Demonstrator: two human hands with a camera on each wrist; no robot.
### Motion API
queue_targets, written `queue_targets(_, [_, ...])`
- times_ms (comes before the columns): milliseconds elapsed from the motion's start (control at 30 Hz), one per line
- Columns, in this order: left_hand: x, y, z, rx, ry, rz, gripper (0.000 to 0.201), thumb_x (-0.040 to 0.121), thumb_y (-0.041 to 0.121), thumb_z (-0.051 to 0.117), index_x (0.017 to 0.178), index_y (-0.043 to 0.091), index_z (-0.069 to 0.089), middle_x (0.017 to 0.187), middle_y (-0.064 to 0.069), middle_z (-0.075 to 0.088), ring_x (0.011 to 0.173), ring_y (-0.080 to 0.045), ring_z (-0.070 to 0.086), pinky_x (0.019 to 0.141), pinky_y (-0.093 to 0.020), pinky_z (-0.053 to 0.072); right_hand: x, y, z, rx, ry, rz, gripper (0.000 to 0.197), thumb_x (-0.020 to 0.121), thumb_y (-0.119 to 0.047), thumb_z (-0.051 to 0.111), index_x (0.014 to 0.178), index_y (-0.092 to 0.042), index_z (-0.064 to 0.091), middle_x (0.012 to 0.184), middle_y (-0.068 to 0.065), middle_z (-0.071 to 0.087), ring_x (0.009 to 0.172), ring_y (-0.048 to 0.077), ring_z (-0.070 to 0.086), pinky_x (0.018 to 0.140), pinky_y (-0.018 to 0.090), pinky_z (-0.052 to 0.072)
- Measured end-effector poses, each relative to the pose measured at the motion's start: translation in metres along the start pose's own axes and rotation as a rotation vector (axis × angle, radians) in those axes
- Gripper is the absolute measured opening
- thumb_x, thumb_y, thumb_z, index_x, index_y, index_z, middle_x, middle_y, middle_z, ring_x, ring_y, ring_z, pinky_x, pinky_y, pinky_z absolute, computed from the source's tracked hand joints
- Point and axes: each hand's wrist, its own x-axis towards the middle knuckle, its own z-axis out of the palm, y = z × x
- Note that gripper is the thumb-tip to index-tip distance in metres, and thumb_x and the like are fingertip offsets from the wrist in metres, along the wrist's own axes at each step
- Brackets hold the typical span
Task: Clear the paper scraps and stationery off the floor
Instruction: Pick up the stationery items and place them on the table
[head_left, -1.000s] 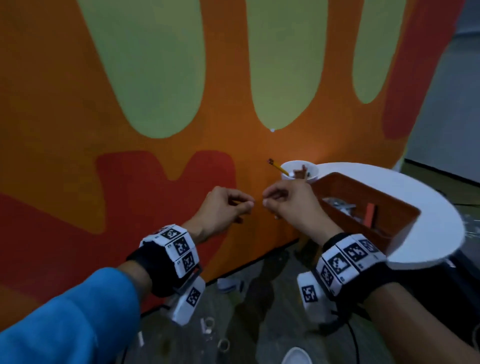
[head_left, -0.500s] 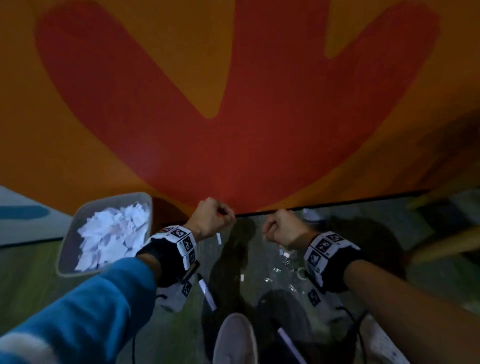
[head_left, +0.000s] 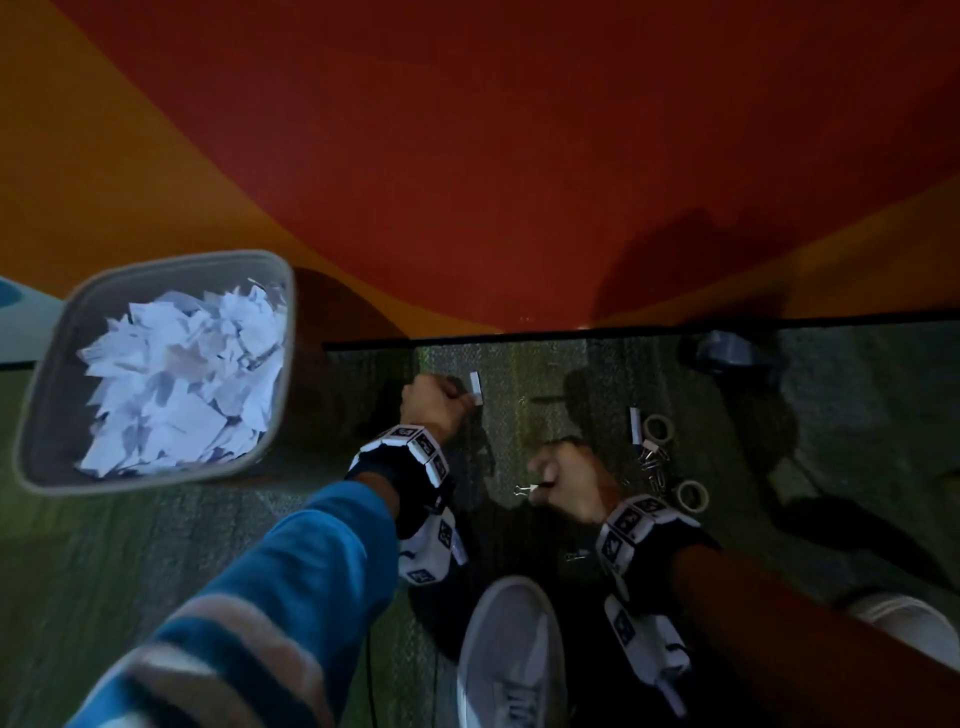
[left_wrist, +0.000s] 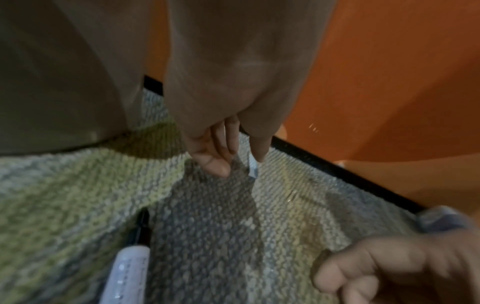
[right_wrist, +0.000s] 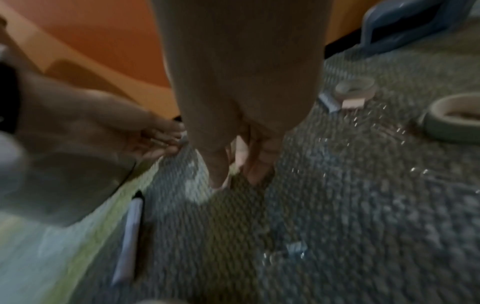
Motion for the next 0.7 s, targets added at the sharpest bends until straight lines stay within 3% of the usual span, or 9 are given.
queue_targets(133, [-0.001, 0.01, 0.007, 0.011, 0.028, 0.024, 0.041, 0.073, 0.048, 0.084, 0.092, 0.013, 0.074, 0.102, -0.006, 0.07, 0.097, -0.027, 0.065, 0.087, -0.037, 0.056, 0.004, 0.004, 0.013, -0.078, 0.025, -0.069, 0.031, 0.075, -0.02, 0.077, 0.104, -0.023, 0.064, 0.094, -0.006, 0.049, 0.091, 0.018, 0.053, 0.07, 0.02, 0.031])
queue_targets(200, [-0.001, 0.013, 0.012, 0.046, 0.046, 0.053, 0.036, 0.078, 0.045, 0.081, 0.093, 0.013, 0.073, 0.101, -0.006, 0.066, 0.096, -0.029, 0.064, 0.085, -0.039, 0.055, 0.008, 0.004, 0.015, -0.108, 0.032, -0.125, 0.025, 0.075, -0.017, 0.078, 0.097, -0.019, 0.067, 0.096, -0.004, 0.048, 0.095, 0.023, 0.058, 0.071, 0.022, 0.035])
queue_targets(333, [0.002, 0.018, 0.015, 0.134, 0.071, 0.094, 0.022, 0.088, 0.028, 0.073, 0.104, 0.014, 0.072, 0.115, -0.014, 0.064, 0.104, -0.035, 0.062, 0.085, -0.039, 0.051, 0.011, 0.006, 0.018, -0.108, 0.011, -0.14, 0.016, 0.076, -0.014, 0.077, 0.091, -0.013, 0.071, 0.104, 0.005, 0.055, 0.097, 0.029, 0.06, 0.081, 0.031, 0.046])
queue_targets(433, [0.001, 0.017, 0.01, 0.091, 0.034, 0.092, 0.017, 0.087, 0.021, 0.073, 0.102, 0.011, 0.073, 0.113, -0.013, 0.063, 0.104, -0.033, 0.062, 0.088, -0.036, 0.051, 0.007, 0.001, 0.009, -0.048, 0.041, -0.077, 0.01, 0.076, -0.01, 0.073, 0.075, -0.018, 0.067, 0.088, 0.004, 0.063, 0.087, 0.027, 0.063, 0.073, 0.029, 0.048])
queue_targets(500, [-0.006, 0.017, 0.005, 0.017, 0.002, 0.1, 0.008, 0.082, 0.017, 0.078, 0.085, 0.012, 0.073, 0.11, -0.01, 0.065, 0.101, -0.029, 0.064, 0.088, -0.033, 0.052, 0.004, -0.001, -0.003, 0.019, 0.088, -0.058, 0.024, 0.075, -0.008, 0.076, 0.062, -0.022, 0.06, 0.069, -0.003, 0.062, 0.071, 0.017, 0.062, 0.065, 0.023, 0.047])
queue_targets(600, [-0.021, 0.023, -0.001, -0.129, -0.09, 0.157, 0.024, 0.076, 0.003, 0.082, 0.064, 0.014, 0.064, 0.091, -0.011, 0.072, 0.073, -0.022, 0.07, 0.069, -0.034, 0.06, -0.009, -0.007, -0.034, 0.132, 0.181, -0.065, 0.018, 0.076, -0.003, 0.074, 0.063, -0.013, 0.065, 0.061, -0.003, 0.063, 0.057, 0.013, 0.062, 0.057, 0.027, 0.053])
queue_targets(667, [-0.044, 0.039, -0.01, -0.198, -0.168, 0.176, 0.027, 0.078, -0.006, 0.077, 0.065, 0.011, 0.061, 0.073, -0.013, 0.069, 0.048, -0.016, 0.062, 0.049, -0.029, 0.054, -0.022, -0.015, -0.061, 0.154, 0.199, -0.081, 0.017, 0.082, 0.002, 0.063, 0.07, -0.008, 0.069, 0.064, 0.003, 0.069, 0.057, 0.017, 0.067, 0.058, 0.034, 0.058])
queue_targets(700, [-0.055, 0.049, -0.013, -0.247, -0.201, 0.172, 0.028, 0.079, -0.011, 0.073, 0.066, 0.009, 0.059, 0.069, -0.015, 0.066, 0.042, -0.015, 0.058, 0.043, -0.025, 0.048, -0.029, -0.022, -0.075, 0.132, 0.209, -0.096, 0.019, 0.084, 0.003, 0.06, 0.073, -0.008, 0.072, 0.067, 0.005, 0.072, 0.059, 0.017, 0.068, 0.059, 0.031, 0.058])
